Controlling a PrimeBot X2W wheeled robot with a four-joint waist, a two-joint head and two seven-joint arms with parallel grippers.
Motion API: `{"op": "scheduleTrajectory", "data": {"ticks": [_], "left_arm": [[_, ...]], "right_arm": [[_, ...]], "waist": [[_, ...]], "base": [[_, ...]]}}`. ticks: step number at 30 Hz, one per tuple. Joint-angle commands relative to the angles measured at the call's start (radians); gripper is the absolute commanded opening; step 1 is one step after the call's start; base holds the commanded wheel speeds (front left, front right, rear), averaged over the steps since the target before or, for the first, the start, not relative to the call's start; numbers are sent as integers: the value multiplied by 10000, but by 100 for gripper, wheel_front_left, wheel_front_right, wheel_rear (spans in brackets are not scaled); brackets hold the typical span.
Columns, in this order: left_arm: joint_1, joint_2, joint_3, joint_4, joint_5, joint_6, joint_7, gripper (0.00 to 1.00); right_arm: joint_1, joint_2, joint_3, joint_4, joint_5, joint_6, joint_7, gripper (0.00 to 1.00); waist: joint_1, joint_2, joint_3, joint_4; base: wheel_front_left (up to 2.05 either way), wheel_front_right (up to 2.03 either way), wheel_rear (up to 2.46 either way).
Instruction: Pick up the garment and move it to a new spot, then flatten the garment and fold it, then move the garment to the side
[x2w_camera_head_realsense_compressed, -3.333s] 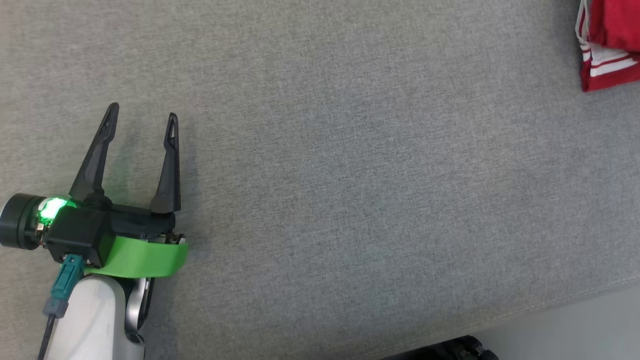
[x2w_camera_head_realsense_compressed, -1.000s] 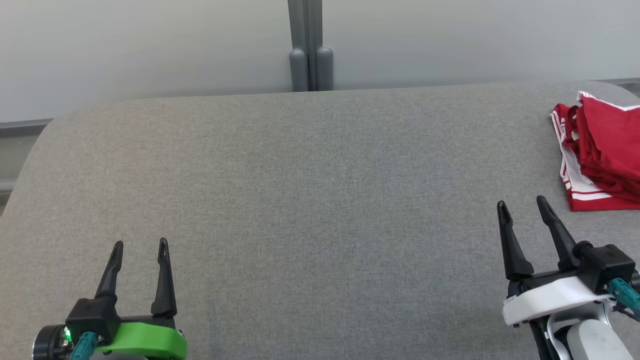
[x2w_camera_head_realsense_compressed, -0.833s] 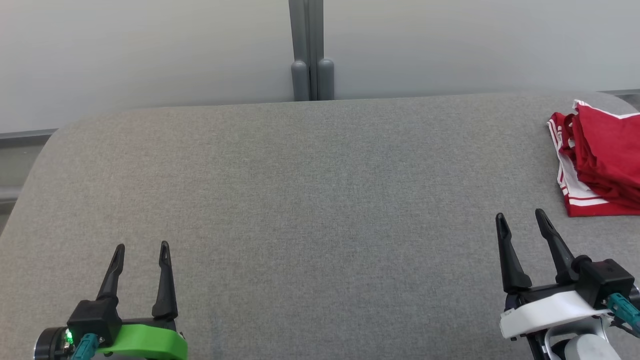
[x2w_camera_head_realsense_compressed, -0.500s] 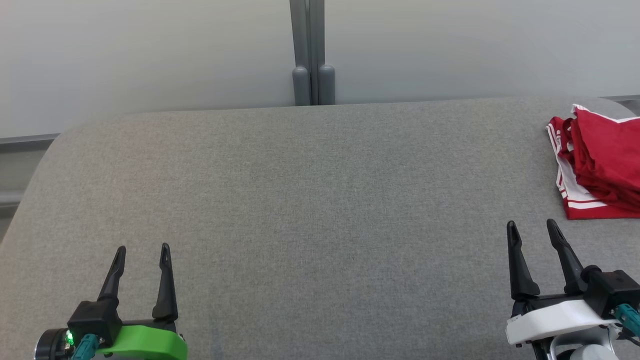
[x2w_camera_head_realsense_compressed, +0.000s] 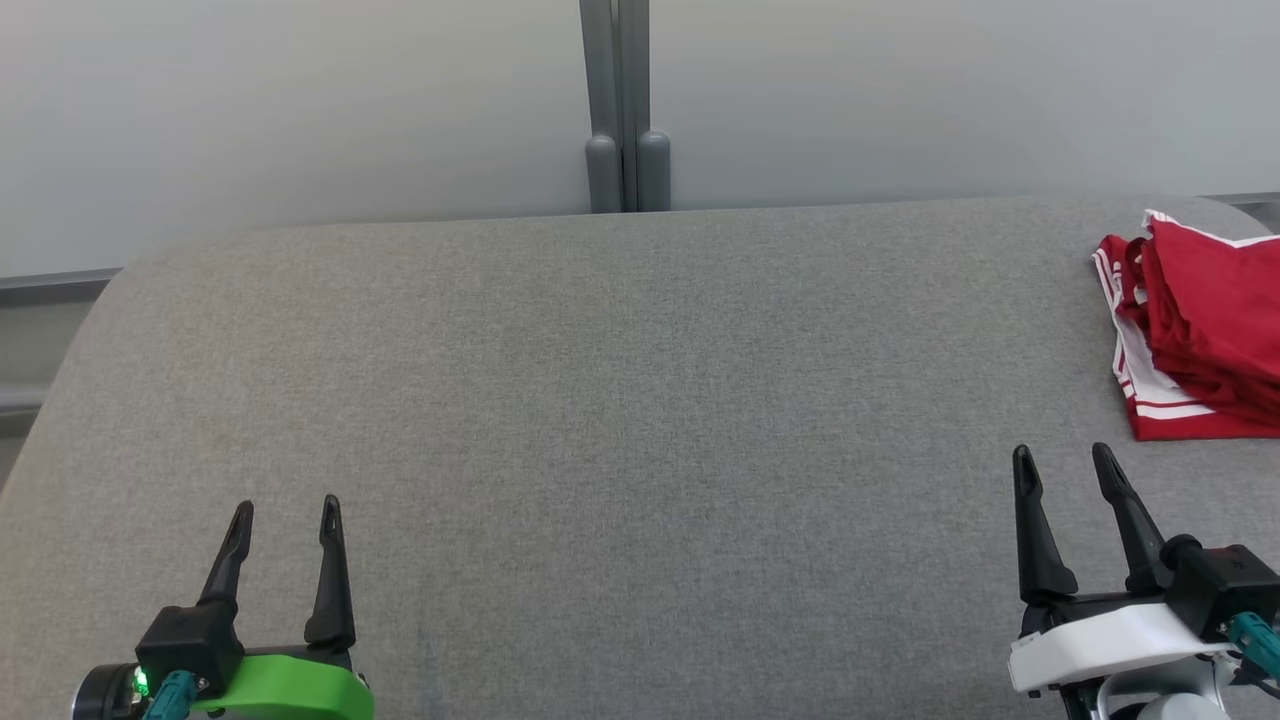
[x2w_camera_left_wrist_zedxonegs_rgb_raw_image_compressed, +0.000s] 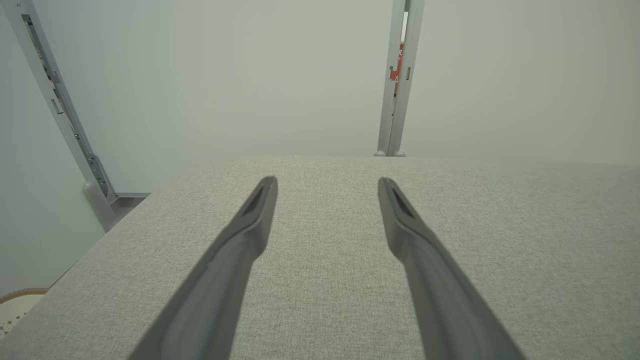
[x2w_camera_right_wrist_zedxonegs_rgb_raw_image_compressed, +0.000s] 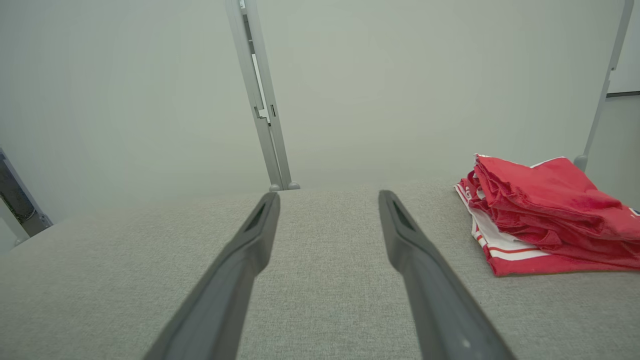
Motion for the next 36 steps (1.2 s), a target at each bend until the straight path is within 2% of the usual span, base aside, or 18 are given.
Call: {"op": "scheduleTrajectory", "data": {"ticks": [1, 3, 4, 9, 36], "left_arm": [[69, 89, -13, 10, -79, 55, -24, 100], [54, 98, -3, -21, -85, 66, -24, 100], [-1, 17, -4, -10, -50, 8, 0, 0], [87, -108, -20, 431, -74, 5, 69, 0], [-401, -265, 398, 424, -4764, -222, 1300, 0]], "right_arm": [[112, 8, 7, 3, -88, -18, -27, 100], [112, 20, 5, 16, -81, -18, -27, 100], [1, 19, 8, 15, 0, 0, 0, 0], [130, 140, 50, 413, 45, 2, 17, 0], [-499, 112, -128, 880, 4767, -2, 1143, 0]], "waist": [[1, 0, 10, 9], [1, 0, 18, 21], [1, 0, 18, 21], [1, 0, 20, 22], [1, 0, 58, -25]], "base": [[0, 0, 0], [0, 0, 0], [0, 0, 0], [0, 0, 0], [0, 0, 0]]}}
